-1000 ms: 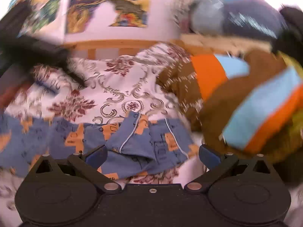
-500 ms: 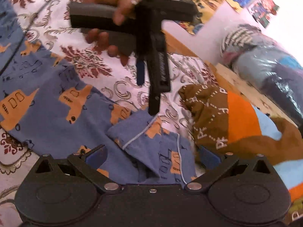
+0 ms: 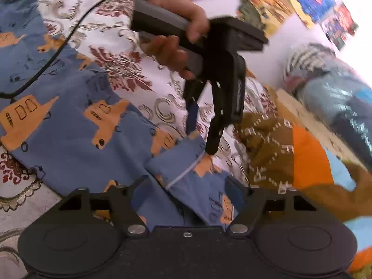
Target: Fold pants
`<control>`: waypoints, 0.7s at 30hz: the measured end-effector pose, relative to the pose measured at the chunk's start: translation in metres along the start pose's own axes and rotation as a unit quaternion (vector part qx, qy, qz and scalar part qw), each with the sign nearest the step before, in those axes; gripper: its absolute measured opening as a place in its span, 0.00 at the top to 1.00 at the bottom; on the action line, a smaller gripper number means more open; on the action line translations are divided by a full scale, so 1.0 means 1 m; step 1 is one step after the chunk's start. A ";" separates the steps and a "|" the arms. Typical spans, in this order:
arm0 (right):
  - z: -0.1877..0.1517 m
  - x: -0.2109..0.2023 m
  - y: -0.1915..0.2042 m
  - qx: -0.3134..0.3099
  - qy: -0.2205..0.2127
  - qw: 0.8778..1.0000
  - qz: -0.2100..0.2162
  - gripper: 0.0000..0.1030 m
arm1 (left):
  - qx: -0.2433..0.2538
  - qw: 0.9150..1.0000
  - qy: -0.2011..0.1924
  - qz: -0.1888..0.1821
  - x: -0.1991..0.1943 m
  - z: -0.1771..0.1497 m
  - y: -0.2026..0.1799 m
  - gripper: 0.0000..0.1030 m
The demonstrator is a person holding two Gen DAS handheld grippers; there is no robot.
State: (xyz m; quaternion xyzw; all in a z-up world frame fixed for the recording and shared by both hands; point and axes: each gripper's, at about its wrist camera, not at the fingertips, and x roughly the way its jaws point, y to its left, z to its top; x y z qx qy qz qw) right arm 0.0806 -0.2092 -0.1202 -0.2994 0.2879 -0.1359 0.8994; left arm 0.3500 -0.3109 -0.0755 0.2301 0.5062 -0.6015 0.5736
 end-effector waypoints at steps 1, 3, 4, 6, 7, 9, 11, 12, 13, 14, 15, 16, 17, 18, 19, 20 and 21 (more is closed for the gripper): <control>0.001 0.002 0.003 -0.009 -0.003 1.000 0.001 0.45 | -0.003 1.000 0.006 0.003 0.002 0.000 0.001 0.61; 0.003 0.005 0.006 -0.018 -0.003 1.000 0.005 0.59 | -0.014 1.000 0.011 0.002 0.003 0.001 0.002 0.69; 0.003 0.007 0.007 -0.019 0.000 1.000 0.008 0.61 | -0.023 1.000 0.014 0.001 0.003 0.002 0.003 0.71; 0.003 0.009 0.006 -0.015 0.006 1.000 0.015 0.77 | -0.041 0.999 0.020 -0.001 0.003 0.001 0.006 0.86; 0.003 0.010 0.005 -0.010 0.008 1.000 0.018 0.83 | -0.052 0.998 0.022 -0.003 0.003 0.001 0.007 0.89; 0.004 0.009 0.000 0.014 0.009 1.000 0.025 0.89 | -0.079 0.997 0.018 -0.009 0.001 0.000 0.010 0.90; 0.005 0.008 -0.008 0.045 0.008 0.998 0.032 0.90 | -0.100 0.995 0.013 -0.010 -0.002 0.001 0.010 0.91; 0.005 0.008 -0.013 0.064 0.009 0.997 0.036 0.91 | -0.108 0.994 0.014 -0.007 -0.002 0.001 0.009 0.91; 0.004 0.008 -0.017 0.082 0.011 0.996 0.039 0.91 | -0.112 0.994 0.017 0.003 -0.002 0.002 0.007 0.92; 0.004 0.008 -0.023 0.104 0.013 0.994 0.042 0.91 | -0.116 0.993 0.018 0.011 -0.001 0.002 0.005 0.92; 0.003 0.007 -0.028 0.126 0.015 0.991 0.046 0.91 | -0.120 0.992 0.020 0.016 0.000 0.002 0.002 0.92; 0.002 0.007 -0.035 0.153 0.017 0.987 0.048 0.91 | -0.131 0.991 0.020 0.023 0.000 0.003 0.000 0.92; 0.001 0.006 -0.043 0.183 0.018 0.982 0.049 0.91 | -0.144 0.989 0.022 0.029 0.000 0.005 -0.001 0.92; -0.001 0.005 -0.051 0.214 0.019 0.975 0.048 0.91 | -0.157 0.987 0.023 0.032 -0.001 0.006 -0.003 0.93; -0.004 0.004 -0.061 0.246 0.020 0.968 0.043 0.91 | -0.168 0.985 0.021 0.035 -0.001 0.008 -0.005 0.93; -0.007 0.003 -0.067 0.269 0.021 0.962 0.038 0.91 | -0.183 0.982 0.016 0.035 -0.003 0.012 -0.007 0.93; -0.010 0.002 -0.075 0.296 0.023 0.954 0.033 0.91 | -0.193 0.980 0.011 0.033 -0.003 0.014 -0.009 0.93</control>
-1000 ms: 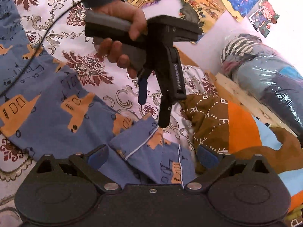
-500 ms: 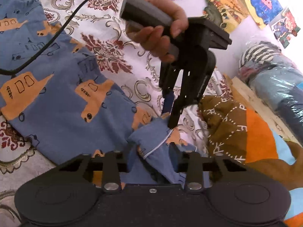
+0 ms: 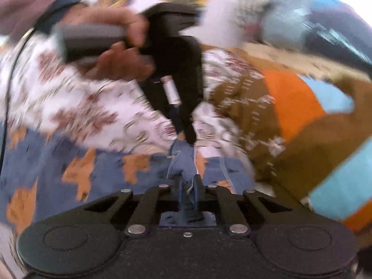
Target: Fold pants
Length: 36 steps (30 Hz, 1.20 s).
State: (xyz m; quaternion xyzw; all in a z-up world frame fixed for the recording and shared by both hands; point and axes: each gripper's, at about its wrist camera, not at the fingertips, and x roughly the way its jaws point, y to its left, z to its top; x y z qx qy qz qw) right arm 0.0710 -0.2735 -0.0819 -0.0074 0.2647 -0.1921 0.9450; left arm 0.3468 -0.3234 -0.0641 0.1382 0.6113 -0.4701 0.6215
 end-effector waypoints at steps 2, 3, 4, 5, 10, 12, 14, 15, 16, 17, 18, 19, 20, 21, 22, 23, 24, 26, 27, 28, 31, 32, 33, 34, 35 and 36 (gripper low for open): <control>0.001 -0.002 -0.016 0.051 -0.001 0.999 -0.008 0.91 | -0.023 1.000 -0.007 -0.006 -0.001 0.006 -0.007 0.94; 0.000 -0.003 -0.024 0.080 0.001 0.997 -0.010 0.91 | -0.032 0.999 -0.010 -0.012 0.000 0.009 -0.011 0.94; 0.000 -0.003 -0.032 0.103 0.003 0.995 -0.011 0.91 | -0.036 0.999 -0.013 -0.016 0.001 0.011 -0.015 0.94; -0.002 -0.004 -0.039 0.127 0.004 0.992 -0.016 0.91 | -0.038 0.999 -0.015 -0.017 0.003 0.015 -0.022 0.94; -0.010 0.000 -0.066 0.214 0.026 0.976 -0.034 0.91 | -0.036 0.999 -0.021 -0.005 0.024 0.028 -0.047 0.94; -0.015 0.004 -0.075 0.240 0.042 0.969 -0.040 0.91 | -0.038 0.999 -0.024 0.001 0.033 0.030 -0.052 0.93; -0.020 0.007 -0.081 0.258 0.057 0.963 -0.046 0.91 | -0.041 0.999 -0.030 0.001 0.039 0.030 -0.055 0.93; -0.023 0.009 -0.084 0.266 0.065 0.960 -0.050 0.91 | -0.042 0.999 -0.033 0.000 0.041 0.029 -0.056 0.90; -0.025 0.011 -0.087 0.275 0.071 0.957 -0.054 0.91 | -0.040 0.999 -0.037 0.001 0.042 0.029 -0.058 0.89; -0.027 0.011 -0.089 0.282 0.076 0.955 -0.057 0.90 | -0.036 0.998 -0.043 0.006 0.043 0.028 -0.061 0.86; -0.028 0.011 -0.089 0.284 0.080 0.954 -0.061 0.87 | -0.032 0.998 -0.047 0.008 0.043 0.027 -0.063 0.78; -0.028 0.011 -0.089 0.286 0.080 0.953 -0.068 0.84 | -0.028 0.998 -0.052 0.010 0.042 0.026 -0.065 0.65; -0.028 0.010 -0.089 0.285 0.079 0.952 -0.073 0.78 | -0.026 0.998 -0.060 0.011 0.039 0.025 -0.067 0.57; -0.028 0.009 -0.089 0.285 0.077 0.952 -0.077 0.65 | -0.025 0.997 -0.068 0.014 0.037 0.024 -0.068 0.46; -0.027 0.007 -0.089 0.286 0.076 0.952 -0.082 0.56 | -0.024 0.997 -0.077 0.021 0.033 0.022 -0.070 0.36; -0.027 0.006 -0.089 0.287 0.073 0.951 -0.088 0.44 | -0.023 0.996 -0.084 0.027 0.029 0.021 -0.071 0.31; -0.027 0.004 -0.089 0.288 0.068 0.951 -0.087 0.36 | -0.022 0.995 -0.090 0.034 0.025 0.019 -0.072 0.21; -0.026 0.001 -0.086 0.283 0.062 0.953 -0.084 0.19 | -0.022 0.992 -0.115 0.039 0.014 0.013 -0.073 0.13; -0.025 0.000 -0.084 0.278 0.058 0.955 -0.086 0.07 | -0.021 0.991 -0.127 0.037 0.009 0.010 -0.073 0.09; -0.023 -0.003 -0.081 0.271 0.053 0.957 -0.090 0.04 | -0.020 0.989 -0.141 0.033 0.002 0.006 -0.073 0.07; -0.019 -0.007 -0.073 0.263 0.034 0.960 -0.086 0.01 | -0.036 0.980 -0.195 0.026 -0.020 -0.014 -0.069 0.00; -0.018 -0.009 -0.072 0.260 0.029 0.962 -0.083 0.01 | -0.047 0.975 -0.216 0.025 -0.028 -0.023 -0.068 0.00; -0.017 -0.010 -0.070 0.256 0.025 0.963 -0.081 0.01 | -0.055 0.972 -0.229 0.026 -0.034 -0.025 -0.060 0.00; -0.015 -0.012 -0.068 0.253 0.022 0.964 -0.080 0.01 | -0.066 0.968 -0.242 0.030 -0.041 -0.033 -0.056 0.00; -0.014 -0.015 -0.067 0.251 0.019 0.965 -0.078 0.01 | -0.078 0.962 -0.258 0.036 -0.050 -0.043 -0.053 0.00; -0.013 -0.017 -0.065 0.249 0.015 0.966 -0.072 0.01 | -0.085 0.957 -0.273 0.041 -0.057 -0.053 -0.051 0.00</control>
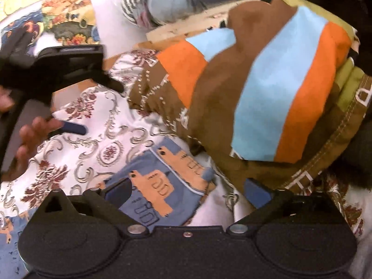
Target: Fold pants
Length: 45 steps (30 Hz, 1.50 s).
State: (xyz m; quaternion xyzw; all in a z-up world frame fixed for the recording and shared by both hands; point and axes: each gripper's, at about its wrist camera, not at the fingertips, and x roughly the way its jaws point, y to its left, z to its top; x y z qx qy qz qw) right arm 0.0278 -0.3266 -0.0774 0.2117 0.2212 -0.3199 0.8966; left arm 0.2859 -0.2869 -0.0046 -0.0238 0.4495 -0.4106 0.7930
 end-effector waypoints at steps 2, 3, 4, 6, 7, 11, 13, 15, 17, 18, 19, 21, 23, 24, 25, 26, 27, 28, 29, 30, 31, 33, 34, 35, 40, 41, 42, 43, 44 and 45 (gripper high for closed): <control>0.000 -0.005 0.004 -0.006 -0.009 1.000 0.011 0.01 | -0.003 0.999 -0.030 0.019 -0.029 -0.011 0.011 0.00; 0.000 -0.008 0.007 -0.012 -0.016 1.000 0.017 0.01 | -0.001 0.999 -0.040 0.033 -0.042 -0.015 0.016 0.00; 0.000 -0.011 0.010 -0.021 -0.022 0.999 0.022 0.01 | 0.004 0.998 -0.051 0.047 -0.058 -0.022 0.022 0.00; 0.000 -0.016 0.017 -0.038 -0.031 0.998 0.034 0.01 | 0.009 0.995 -0.066 0.069 -0.084 -0.035 0.036 0.00; 0.000 -0.018 0.020 -0.047 -0.034 0.997 0.041 0.01 | 0.012 0.994 -0.068 0.082 -0.097 -0.043 0.044 0.00; -0.006 -0.025 0.037 -0.095 -0.039 0.992 0.079 0.01 | 0.030 0.988 -0.051 0.139 -0.152 -0.055 0.090 0.00; -0.013 -0.026 0.049 -0.131 -0.038 0.985 0.102 0.01 | 0.039 0.985 -0.041 0.164 -0.179 -0.053 0.116 0.00; -0.022 -0.027 0.061 -0.178 -0.029 0.974 0.136 0.01 | 0.049 0.980 -0.024 0.189 -0.203 -0.051 0.143 0.00; -0.030 -0.027 0.075 -0.220 -0.005 0.958 0.184 0.01 | 0.062 0.976 -0.006 0.208 -0.223 -0.051 0.167 0.00; -0.033 -0.026 0.082 -0.239 0.008 0.949 0.207 0.01 | 0.071 0.975 0.005 0.212 -0.230 -0.052 0.177 0.00; -0.036 -0.026 0.088 -0.255 0.019 0.941 0.223 0.01 | 0.080 0.973 0.019 0.216 -0.235 -0.053 0.187 0.00; -0.041 -0.025 0.103 -0.291 0.040 0.922 0.253 0.01 | 0.101 0.970 0.043 0.216 -0.243 -0.054 0.204 0.00; -0.042 -0.021 0.118 -0.312 0.061 0.908 0.273 0.01 | 0.118 0.969 0.059 0.210 -0.241 -0.049 0.218 0.00; -0.040 -0.017 0.126 -0.315 0.073 0.903 0.284 0.01 | 0.124 0.969 0.064 0.207 -0.239 -0.048 0.223 0.00; -0.038 -0.012 0.133 -0.318 0.084 0.896 0.299 0.01 | 0.128 0.969 0.069 0.199 -0.236 -0.044 0.227 0.00; -0.035 -0.007 0.142 -0.324 0.093 0.887 0.316 0.01 | 0.132 0.971 0.076 0.184 -0.231 -0.038 0.234 0.00; -0.030 0.001 0.154 -0.335 0.100 0.876 0.333 0.01 | 0.134 0.973 0.085 0.168 -0.223 -0.031 0.238 0.00; -0.027 0.008 0.164 -0.344 0.106 0.866 0.346 0.01 | 0.135 0.974 0.095 0.152 -0.218 -0.025 0.244 0.00; -0.022 0.017 0.175 -0.356 0.115 0.854 0.362 0.01 | 0.137 0.976 0.109 0.132 -0.209 -0.018 0.251 0.00; -0.018 0.028 0.188 -0.368 0.128 0.839 0.379 0.01 | 0.142 0.975 0.121 0.119 -0.200 -0.013 0.256 0.00; -0.013 0.040 0.199 -0.377 0.138 0.828 0.392 0.01 | 0.151 0.974 0.132 0.107 -0.190 -0.008 0.260 0.01; -0.005 0.064 0.215 -0.383 0.157 0.808 0.420 0.01 | 0.173 0.969 0.147 0.095 -0.172 -0.002 0.265 0.05; -0.003 0.076 0.222 -0.383 0.167 0.799 0.431 0.01 | 0.183 0.966 0.159 0.091 -0.163 0.002 0.267 0.09; 0.000 0.088 0.228 -0.383 0.177 0.793 0.440 0.01 | 0.190 0.963 0.171 0.085 -0.155 0.004 0.270 0.12; 0.008 0.129 0.248 -0.374 0.218 0.763 0.480 0.09 | 0.210 0.951 0.222 0.043 -0.132 0.008 0.281 0.26; 0.007 0.133 0.252 -0.378 0.224 0.754 0.489 0.14 | 0.217 0.949 0.226 0.036 -0.131 0.007 0.282 0.28; 0.006 0.135 0.258 -0.385 0.228 0.745 0.495 0.22 | 0.222 0.947 0.230 0.028 -0.129 0.006 0.282 0.35; 0.004 0.136 0.262 -0.392 0.232 0.737 0.499 0.28 | 0.226 0.946 0.233 0.021 -0.129 0.005 0.284 0.46; 0.002 0.137 0.268 -0.400 0.234 0.732 0.500 0.41 | 0.226 0.945 0.235 0.019 -0.128 0.004 0.285 0.51; 0.001 0.139 0.272 -0.405 0.236 0.728 0.501 0.56 | 0.225 0.945 0.236 0.020 -0.127 0.003 0.287 0.59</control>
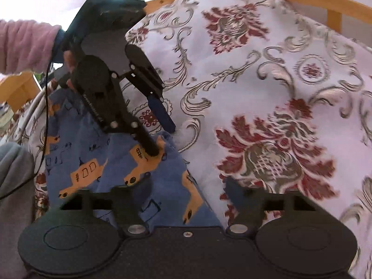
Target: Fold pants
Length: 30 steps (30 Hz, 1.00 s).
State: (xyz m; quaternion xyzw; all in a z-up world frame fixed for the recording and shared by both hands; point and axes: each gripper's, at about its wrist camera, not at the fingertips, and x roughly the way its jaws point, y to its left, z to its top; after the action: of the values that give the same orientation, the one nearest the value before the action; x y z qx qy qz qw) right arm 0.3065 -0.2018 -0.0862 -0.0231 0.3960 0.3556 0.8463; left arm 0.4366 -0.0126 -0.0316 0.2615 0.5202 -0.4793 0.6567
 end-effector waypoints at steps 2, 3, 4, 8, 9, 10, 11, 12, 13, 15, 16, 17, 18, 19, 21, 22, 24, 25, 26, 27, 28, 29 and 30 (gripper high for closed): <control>0.002 0.008 0.002 -0.019 0.015 1.000 -0.003 0.72 | -0.001 1.000 -0.003 -0.003 0.000 -0.002 0.003 0.72; 0.002 0.011 0.004 -0.028 0.019 0.999 -0.004 0.78 | -0.004 1.000 -0.006 -0.008 -0.001 -0.003 0.004 0.82; 0.002 0.013 0.004 -0.032 0.023 0.999 -0.004 0.82 | -0.011 1.000 -0.009 -0.016 -0.002 -0.004 0.006 0.86; -0.002 0.008 0.004 -0.023 0.004 1.000 -0.020 0.92 | -0.014 0.999 -0.045 0.003 -0.010 -0.007 0.002 0.92; -0.002 0.007 0.005 -0.020 -0.002 0.999 -0.024 0.92 | -0.013 0.998 -0.058 0.012 -0.014 -0.007 -0.001 0.92; -0.003 0.006 0.004 -0.017 -0.009 0.999 -0.030 0.92 | -0.015 0.997 -0.069 0.018 -0.017 -0.007 -0.002 0.92; -0.004 0.005 0.004 -0.013 -0.015 0.999 -0.038 0.92 | -0.017 0.997 -0.075 0.027 -0.019 -0.007 -0.003 0.92; -0.005 0.006 0.004 -0.009 -0.017 0.999 -0.050 0.90 | -0.016 0.996 -0.079 0.036 -0.019 -0.006 -0.005 0.92; -0.007 0.009 0.004 -0.011 -0.015 0.998 -0.065 0.89 | -0.014 0.996 -0.077 0.046 -0.016 -0.005 -0.005 0.92; -0.010 0.015 0.004 -0.014 -0.014 0.996 -0.088 0.77 | -0.016 0.996 -0.067 0.059 -0.007 -0.003 -0.004 0.92; -0.011 0.016 0.004 -0.014 -0.017 0.995 -0.097 0.74 | -0.014 0.996 -0.063 0.063 -0.003 -0.001 -0.002 0.92; -0.012 0.015 0.006 -0.018 -0.020 0.994 -0.109 0.62 | -0.013 0.996 -0.059 0.065 0.001 0.000 -0.002 0.92; -0.013 0.014 0.008 -0.022 -0.024 0.992 -0.123 0.56 | -0.014 0.996 -0.054 0.066 0.005 0.001 -0.001 0.91; -0.014 0.012 0.011 -0.026 -0.029 0.990 -0.138 0.44 | -0.016 0.996 -0.051 0.066 0.006 0.001 0.000 0.90; -0.018 0.003 0.016 -0.033 -0.043 0.985 -0.165 0.27 | -0.026 0.997 -0.050 0.061 0.004 0.001 0.002 0.85; -0.021 -0.004 0.019 -0.031 -0.053 0.982 -0.176 0.23 | -0.032 0.996 -0.048 0.062 0.003 0.002 0.002 0.79; -0.028 -0.017 0.024 -0.017 -0.067 0.977 -0.204 0.07 | -0.042 0.995 -0.048 0.072 -0.004 0.002 0.002 0.49; -0.033 -0.027 0.027 -0.005 -0.080 0.973 -0.216 0.05 | -0.049 0.994 -0.054 0.083 -0.008 0.003 0.001 0.28; -0.038 -0.037 0.029 0.009 -0.090 0.970 -0.226 0.01 | -0.057 0.992 -0.063 0.098 -0.014 0.003 -0.001 0.21; -0.043 -0.046 0.032 0.022 -0.100 0.966 -0.237 0.01 | -0.063 0.989 -0.074 0.107 -0.020 0.003 -0.005 0.13; -0.049 -0.056 0.035 0.035 -0.109 0.962 -0.248 0.01 | -0.068 0.988 -0.084 0.110 -0.025 0.003 -0.008 0.09; -0.056 -0.068 0.038 0.052 -0.118 0.956 -0.262 0.01 | -0.075 0.986 -0.092 0.115 -0.031 0.004 -0.013 0.06; -0.061 -0.077 0.040 0.065 -0.124 0.951 -0.274 0.01 | -0.082 0.984 -0.098 0.124 -0.035 0.005 -0.017 0.02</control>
State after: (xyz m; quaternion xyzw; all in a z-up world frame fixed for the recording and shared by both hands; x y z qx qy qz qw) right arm 0.2083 -0.2366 -0.0657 -0.0311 0.2884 0.0830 0.9534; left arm 0.4231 -0.0113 0.0053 0.2208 0.4546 -0.3728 0.7782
